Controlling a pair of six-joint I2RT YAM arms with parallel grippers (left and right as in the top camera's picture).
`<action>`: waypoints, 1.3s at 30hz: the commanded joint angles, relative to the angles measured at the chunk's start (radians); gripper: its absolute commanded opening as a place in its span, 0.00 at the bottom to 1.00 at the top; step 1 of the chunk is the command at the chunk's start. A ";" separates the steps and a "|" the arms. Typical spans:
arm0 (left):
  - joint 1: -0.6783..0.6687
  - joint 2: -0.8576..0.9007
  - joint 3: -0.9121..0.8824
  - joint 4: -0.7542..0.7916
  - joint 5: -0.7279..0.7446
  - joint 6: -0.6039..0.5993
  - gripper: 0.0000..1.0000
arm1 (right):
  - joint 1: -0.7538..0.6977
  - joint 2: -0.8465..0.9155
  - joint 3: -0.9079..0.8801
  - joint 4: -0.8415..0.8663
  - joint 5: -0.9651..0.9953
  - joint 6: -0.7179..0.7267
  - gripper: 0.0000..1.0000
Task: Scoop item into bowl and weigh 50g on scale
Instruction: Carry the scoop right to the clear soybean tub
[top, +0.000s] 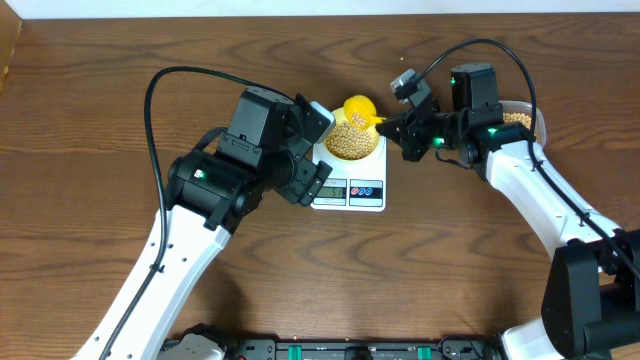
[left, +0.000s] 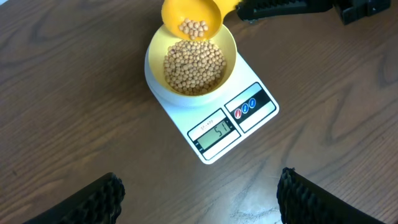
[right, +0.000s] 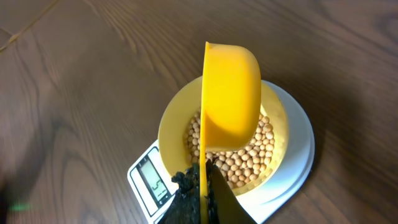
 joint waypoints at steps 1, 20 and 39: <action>0.004 0.001 0.008 -0.002 0.012 0.009 0.81 | 0.008 -0.008 0.004 -0.002 -0.004 -0.002 0.01; 0.004 0.001 0.008 -0.002 0.012 0.009 0.81 | -0.275 -0.198 0.004 -0.122 0.007 0.361 0.01; 0.004 0.001 0.008 -0.002 0.012 0.009 0.81 | -0.537 -0.384 0.004 -0.423 0.268 0.203 0.01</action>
